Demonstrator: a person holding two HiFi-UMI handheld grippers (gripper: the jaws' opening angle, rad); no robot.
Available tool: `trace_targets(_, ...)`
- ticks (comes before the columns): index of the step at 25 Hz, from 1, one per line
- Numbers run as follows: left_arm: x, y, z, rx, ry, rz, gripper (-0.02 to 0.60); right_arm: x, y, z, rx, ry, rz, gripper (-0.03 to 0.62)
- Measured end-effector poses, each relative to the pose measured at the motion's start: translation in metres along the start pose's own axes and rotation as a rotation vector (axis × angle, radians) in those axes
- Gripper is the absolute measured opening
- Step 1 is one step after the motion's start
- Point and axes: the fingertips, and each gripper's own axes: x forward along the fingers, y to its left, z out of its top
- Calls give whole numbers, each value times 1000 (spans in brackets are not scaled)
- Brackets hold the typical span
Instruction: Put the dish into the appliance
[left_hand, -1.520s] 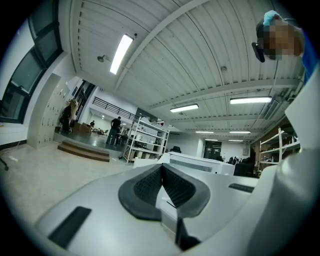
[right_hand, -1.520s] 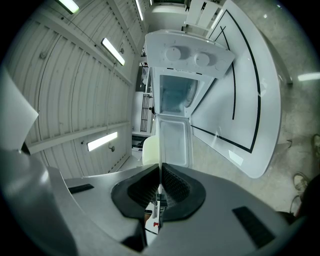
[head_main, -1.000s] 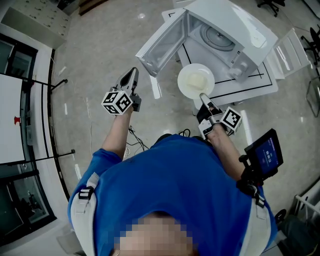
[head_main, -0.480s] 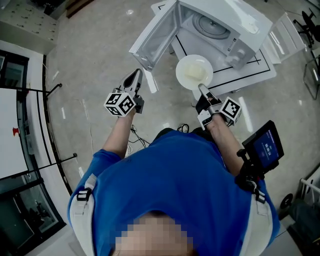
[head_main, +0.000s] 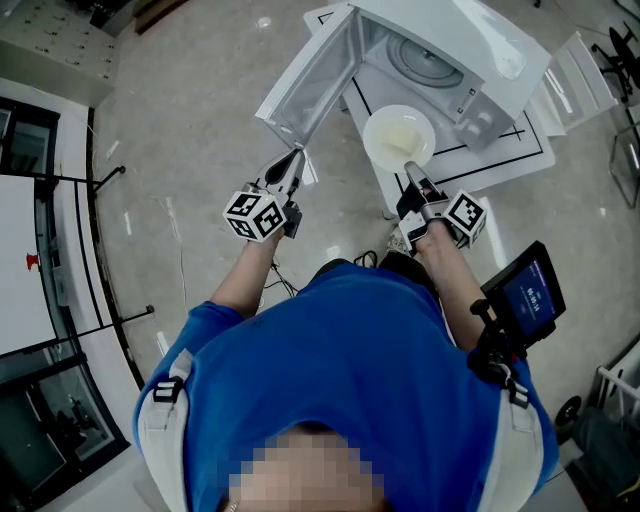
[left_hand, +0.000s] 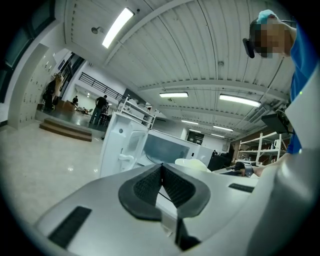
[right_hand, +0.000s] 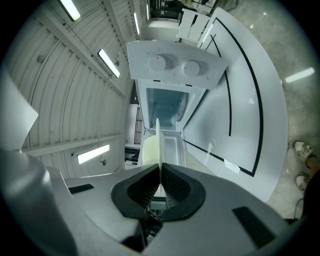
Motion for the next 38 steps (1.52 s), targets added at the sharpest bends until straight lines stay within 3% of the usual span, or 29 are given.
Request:
trace_targets(3, 31, -3, -3, -2, 16, 1, 6, 23, -11, 32, 13, 1, -4, 14)
trace_targets(11, 73, -17, -10, -2, 48, 0, 6, 62, -28, 73, 52, -9, -17, 14)
trace_targets(22, 141, -12, -33, 5, 97, 20, 8, 129, -69, 108, 122, -3, -12, 14)
trace_targets(25, 143, -22, -26, 3, 106, 18, 6, 128, -60, 110, 136, -14, -19, 14)
trace_targets(28, 146, -21, -14, 0, 116, 3, 6, 139, -46, 108, 141, -24, -30, 14)
trace_targets(33, 172, -30, -34, 3, 140, -43, 6, 144, -63, 122, 157, -63, -39, 14)
trace_targets(38, 189, -25, -27, 12, 167, -111, 8, 162, -56, 133, 165, -127, -54, 14)
